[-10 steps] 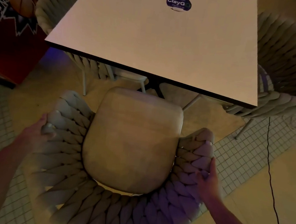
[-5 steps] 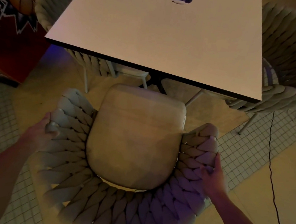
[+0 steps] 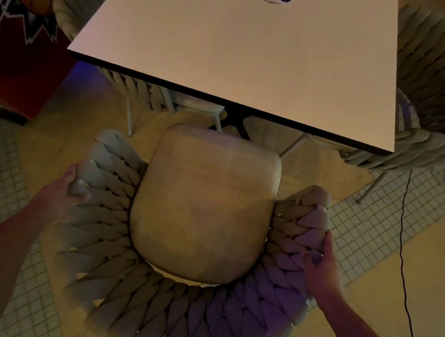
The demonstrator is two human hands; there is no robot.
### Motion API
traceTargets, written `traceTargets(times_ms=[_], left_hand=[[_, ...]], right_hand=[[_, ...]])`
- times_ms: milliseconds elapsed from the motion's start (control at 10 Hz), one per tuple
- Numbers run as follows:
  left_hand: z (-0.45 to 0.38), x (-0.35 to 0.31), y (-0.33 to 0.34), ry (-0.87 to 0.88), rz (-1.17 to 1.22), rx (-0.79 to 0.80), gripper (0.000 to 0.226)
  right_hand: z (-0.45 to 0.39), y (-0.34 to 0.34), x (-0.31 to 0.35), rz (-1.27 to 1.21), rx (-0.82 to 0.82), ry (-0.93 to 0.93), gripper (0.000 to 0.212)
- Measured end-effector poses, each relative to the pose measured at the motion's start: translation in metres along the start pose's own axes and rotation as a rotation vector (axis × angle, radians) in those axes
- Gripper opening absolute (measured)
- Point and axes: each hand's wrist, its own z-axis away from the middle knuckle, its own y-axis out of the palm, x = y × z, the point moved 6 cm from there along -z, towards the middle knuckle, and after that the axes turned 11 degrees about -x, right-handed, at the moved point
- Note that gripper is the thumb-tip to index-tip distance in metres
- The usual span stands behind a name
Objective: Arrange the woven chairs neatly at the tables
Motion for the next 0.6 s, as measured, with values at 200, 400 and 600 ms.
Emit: traceTargets(times_ms=[200,400,600], left_hand=[[0.001,0.001,0.0,-0.022,-0.012,-0.02,0.085],[0.019,-0.013,0.007,-0.073,-0.076,-0.105,0.081],[0.098,-0.036,-0.006,0.098,0.142,-0.526,0.063]], right_hand=[[-0.002,0.0,-0.002,0.042,-0.005,-0.015,0.082],[0.002,-0.007,0.015,0.02,-0.01,0.011,0.076],[0.049,0.023,0.118,-0.116,0.162,-0.359,0.059]])
